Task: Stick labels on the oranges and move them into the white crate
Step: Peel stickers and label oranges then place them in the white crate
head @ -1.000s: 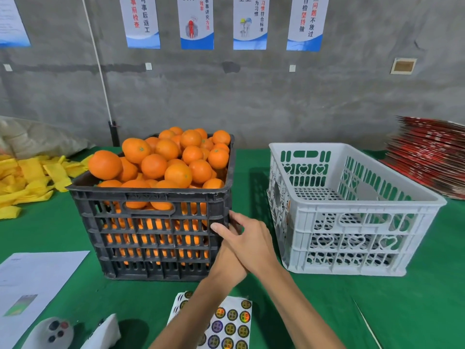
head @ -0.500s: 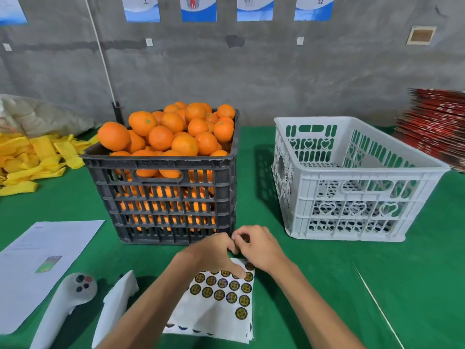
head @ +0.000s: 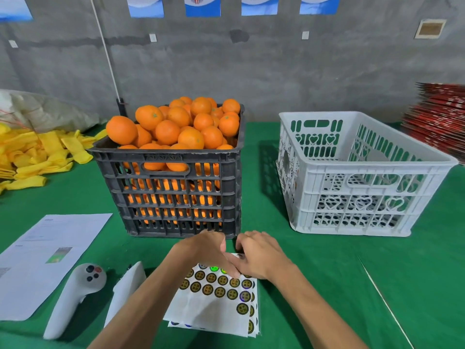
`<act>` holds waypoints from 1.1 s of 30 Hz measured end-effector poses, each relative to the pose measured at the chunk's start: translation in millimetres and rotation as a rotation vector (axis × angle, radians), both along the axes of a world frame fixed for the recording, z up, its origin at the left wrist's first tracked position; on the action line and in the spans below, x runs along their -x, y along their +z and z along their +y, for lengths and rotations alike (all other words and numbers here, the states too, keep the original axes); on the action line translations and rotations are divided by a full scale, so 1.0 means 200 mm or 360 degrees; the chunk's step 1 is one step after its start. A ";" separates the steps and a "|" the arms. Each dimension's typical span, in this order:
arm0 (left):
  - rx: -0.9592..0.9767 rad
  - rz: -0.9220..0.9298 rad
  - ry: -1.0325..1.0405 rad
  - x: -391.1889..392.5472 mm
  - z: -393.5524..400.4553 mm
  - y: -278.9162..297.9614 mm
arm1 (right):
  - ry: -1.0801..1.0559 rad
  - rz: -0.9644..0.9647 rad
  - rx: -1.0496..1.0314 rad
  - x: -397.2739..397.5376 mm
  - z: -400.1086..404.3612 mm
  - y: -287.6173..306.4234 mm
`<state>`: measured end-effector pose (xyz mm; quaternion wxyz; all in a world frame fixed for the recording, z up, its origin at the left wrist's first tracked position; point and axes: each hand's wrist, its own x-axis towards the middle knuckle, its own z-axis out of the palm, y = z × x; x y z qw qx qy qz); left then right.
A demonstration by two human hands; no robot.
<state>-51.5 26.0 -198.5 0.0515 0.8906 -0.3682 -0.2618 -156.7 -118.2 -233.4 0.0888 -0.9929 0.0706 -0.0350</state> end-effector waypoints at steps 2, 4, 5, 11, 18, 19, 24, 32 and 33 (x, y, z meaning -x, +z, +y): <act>0.0004 0.0008 -0.0003 0.01 0.00 0.00 | -0.0011 -0.0019 -0.0011 0.01 0.01 -0.01; 0.0003 0.0029 -0.0005 0.02 0.00 0.00 | -0.0025 -0.0036 -0.0033 0.01 0.02 -0.01; -0.0001 0.0040 -0.0004 0.03 0.00 -0.01 | -0.0026 -0.0044 -0.0028 0.01 0.02 -0.02; 0.0022 0.0070 -0.0010 0.04 0.02 -0.01 | 0.0014 -0.0092 0.0055 0.02 0.06 -0.01; 0.0334 0.0196 -0.0149 0.06 -0.08 0.03 | 0.0060 -0.0161 0.0143 0.06 -0.03 0.03; 0.0412 0.0170 -0.0170 0.07 -0.12 0.05 | 0.0041 -0.0176 0.0194 0.06 -0.09 0.05; 0.0794 -0.0034 -0.0110 0.09 -0.38 0.07 | -0.0040 -0.0248 0.0502 0.05 -0.38 0.11; 0.0934 -0.0294 -0.0182 0.04 -0.38 -0.11 | 0.0030 -0.0187 0.0459 -0.09 -0.52 -0.03; 0.0922 -0.0283 -0.0197 0.04 -0.37 -0.14 | 0.0020 -0.0179 0.0423 -0.10 -0.52 -0.03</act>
